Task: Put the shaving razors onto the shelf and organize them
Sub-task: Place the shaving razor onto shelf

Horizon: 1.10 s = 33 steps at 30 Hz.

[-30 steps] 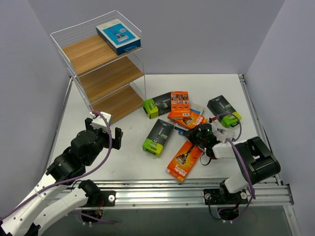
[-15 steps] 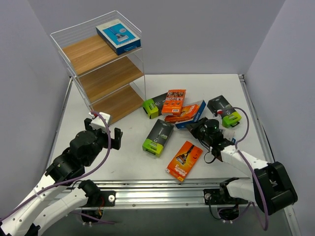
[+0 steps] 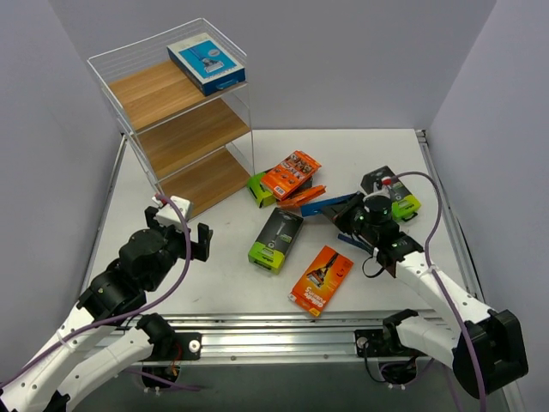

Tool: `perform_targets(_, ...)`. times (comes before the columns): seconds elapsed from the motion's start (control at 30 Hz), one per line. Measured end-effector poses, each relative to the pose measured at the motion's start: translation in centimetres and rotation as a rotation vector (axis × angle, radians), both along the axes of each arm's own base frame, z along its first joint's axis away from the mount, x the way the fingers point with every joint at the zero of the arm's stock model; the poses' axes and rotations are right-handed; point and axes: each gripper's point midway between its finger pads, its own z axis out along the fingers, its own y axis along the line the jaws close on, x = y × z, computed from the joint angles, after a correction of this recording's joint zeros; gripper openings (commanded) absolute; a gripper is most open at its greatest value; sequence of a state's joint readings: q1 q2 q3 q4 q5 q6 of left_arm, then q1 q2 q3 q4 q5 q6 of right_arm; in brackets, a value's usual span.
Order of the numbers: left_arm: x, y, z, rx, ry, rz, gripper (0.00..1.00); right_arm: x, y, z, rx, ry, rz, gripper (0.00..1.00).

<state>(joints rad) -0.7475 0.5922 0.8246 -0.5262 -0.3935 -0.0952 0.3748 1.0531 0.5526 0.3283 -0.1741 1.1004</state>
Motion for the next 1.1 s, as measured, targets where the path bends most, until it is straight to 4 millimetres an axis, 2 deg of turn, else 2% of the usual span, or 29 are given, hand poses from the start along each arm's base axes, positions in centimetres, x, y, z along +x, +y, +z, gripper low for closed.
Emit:
perform_targets(0.3,0.1,0.2,0.0,0.005,-0.003,0.010,0.95,-0.5,1.3,8.2,0.019,-0.127,0.094,0.00)
perform_targets(0.47,0.1,0.3,0.0,0.005,-0.004,0.014,0.95,-1.0,3.1,9.7,0.010,-0.159,0.194,0.00)
perform_targets(0.6,0.1,0.4,0.0,0.003,-0.003,0.021,0.95,-2.0,5.6,10.3,-0.017,-0.173,0.299,0.00)
perform_targets(0.77,0.2,0.5,0.1,0.001,-0.004,0.025,0.95,-2.8,8.0,12.9,-0.020,-0.226,0.394,0.00)
perform_targets(1.0,0.2,0.6,0.1,-0.007,-0.003,0.039,0.95,-3.0,9.0,17.0,0.006,-0.314,0.448,0.00)
perform_targets(1.1,0.3,0.6,0.0,-0.010,0.003,0.044,0.95,-3.2,9.5,18.2,0.016,-0.340,0.474,0.00)
